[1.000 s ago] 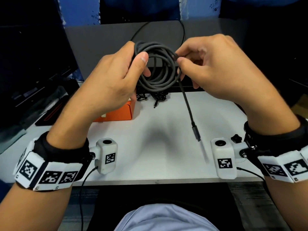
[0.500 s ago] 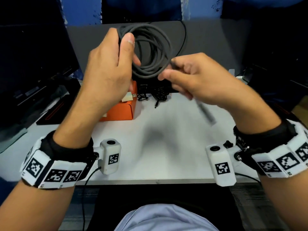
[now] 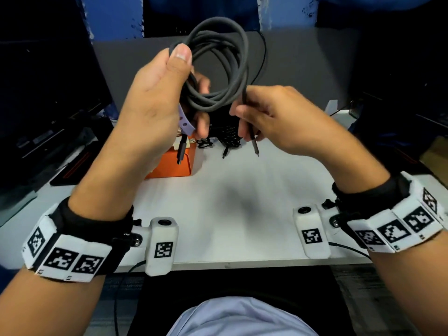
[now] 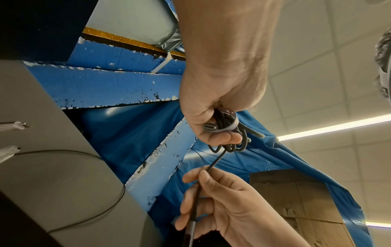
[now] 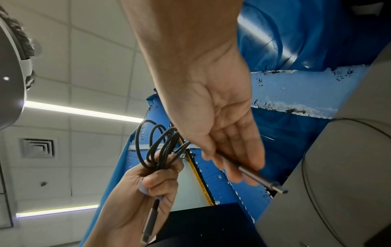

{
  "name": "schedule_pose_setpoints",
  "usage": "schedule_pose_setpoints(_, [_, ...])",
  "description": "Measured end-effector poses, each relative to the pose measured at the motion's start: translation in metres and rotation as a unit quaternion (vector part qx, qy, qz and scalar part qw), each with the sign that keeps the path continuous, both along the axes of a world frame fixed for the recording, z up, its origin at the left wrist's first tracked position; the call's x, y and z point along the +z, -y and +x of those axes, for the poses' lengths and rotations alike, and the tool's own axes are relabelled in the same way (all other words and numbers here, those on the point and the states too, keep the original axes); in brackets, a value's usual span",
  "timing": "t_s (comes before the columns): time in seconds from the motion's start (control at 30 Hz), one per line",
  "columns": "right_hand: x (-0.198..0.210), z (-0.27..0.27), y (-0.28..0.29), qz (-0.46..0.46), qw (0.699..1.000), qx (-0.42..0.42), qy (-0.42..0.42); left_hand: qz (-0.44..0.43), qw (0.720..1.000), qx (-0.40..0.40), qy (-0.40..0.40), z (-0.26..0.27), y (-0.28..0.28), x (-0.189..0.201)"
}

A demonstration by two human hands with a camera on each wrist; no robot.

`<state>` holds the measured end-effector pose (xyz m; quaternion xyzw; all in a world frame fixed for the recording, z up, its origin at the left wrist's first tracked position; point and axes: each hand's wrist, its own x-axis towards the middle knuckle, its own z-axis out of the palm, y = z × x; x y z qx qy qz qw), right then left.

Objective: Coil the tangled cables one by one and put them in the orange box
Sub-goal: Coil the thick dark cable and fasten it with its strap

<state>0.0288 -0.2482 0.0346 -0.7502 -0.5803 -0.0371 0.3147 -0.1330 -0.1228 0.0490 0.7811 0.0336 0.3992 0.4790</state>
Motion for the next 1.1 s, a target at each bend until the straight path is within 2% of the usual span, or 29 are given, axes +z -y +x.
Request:
schedule_pose_setpoints(0.07, [0.000, 0.003, 0.000, 0.010, 0.999, -0.003, -0.036, -0.010, 1.000, -0.010, 0.001, 0.000, 0.000, 0.000])
schedule_pose_setpoints(0.1, [0.001, 0.003, 0.000, 0.047, 0.996, 0.001, -0.079, -0.006, 1.000, -0.013, 0.001, 0.000, 0.001, 0.000])
schedule_pose_setpoints(0.17, [0.003, 0.001, -0.002, 0.162, 0.962, 0.030, -0.215, 0.022, 1.000, -0.017, 0.000, 0.000, 0.005, -0.001])
schedule_pose_setpoints(0.27, [0.005, -0.009, -0.007, 0.278, 0.860, 0.112, -0.412, 0.074, 0.997, -0.013, -0.004, 0.002, 0.012, -0.003])
schedule_pose_setpoints(0.37, [0.003, -0.015, -0.011, 0.303, 0.750, 0.184, -0.559, 0.144, 0.989, 0.026, -0.007, 0.005, 0.010, -0.006])
schedule_pose_setpoints(0.4, [0.003, -0.016, -0.012, 0.305, 0.726, 0.194, -0.585, 0.160, 0.986, 0.043, -0.010, 0.005, 0.008, -0.006])
schedule_pose_setpoints(0.47, [0.002, -0.016, -0.013, 0.317, 0.699, 0.196, -0.610, 0.177, 0.982, 0.067, -0.016, 0.002, 0.004, -0.005])
schedule_pose_setpoints(0.6, [0.002, -0.008, -0.014, 0.345, 0.679, 0.192, -0.619, 0.188, 0.978, 0.079, -0.035, 0.001, -0.001, -0.004])
schedule_pose_setpoints(0.7, [0.002, -0.007, -0.012, 0.293, 0.649, 0.214, -0.668, 0.192, 0.977, 0.079, -0.044, 0.002, 0.002, -0.006])
schedule_pose_setpoints(0.77, [0.002, -0.014, -0.012, 0.240, 0.650, 0.220, -0.687, 0.189, 0.979, 0.073, -0.039, 0.003, 0.008, -0.008])
schedule_pose_setpoints(0.87, [-0.001, -0.026, -0.012, 0.202, 0.695, 0.208, -0.658, 0.191, 0.977, 0.091, -0.032, 0.003, 0.008, -0.007])
schedule_pose_setpoints(1.0, [-0.001, -0.033, -0.009, 0.177, 0.710, 0.246, -0.636, 0.203, 0.971, 0.130, -0.010, 0.004, 0.000, -0.004])
schedule_pose_setpoints(1.03, [-0.001, -0.034, -0.010, 0.175, 0.721, 0.249, -0.623, 0.205, 0.969, 0.136, -0.009, 0.004, -0.001, -0.005])
schedule_pose_setpoints(1.1, [-0.001, -0.039, -0.011, 0.183, 0.767, 0.233, -0.569, 0.214, 0.965, 0.149, -0.009, 0.005, -0.001, -0.008])
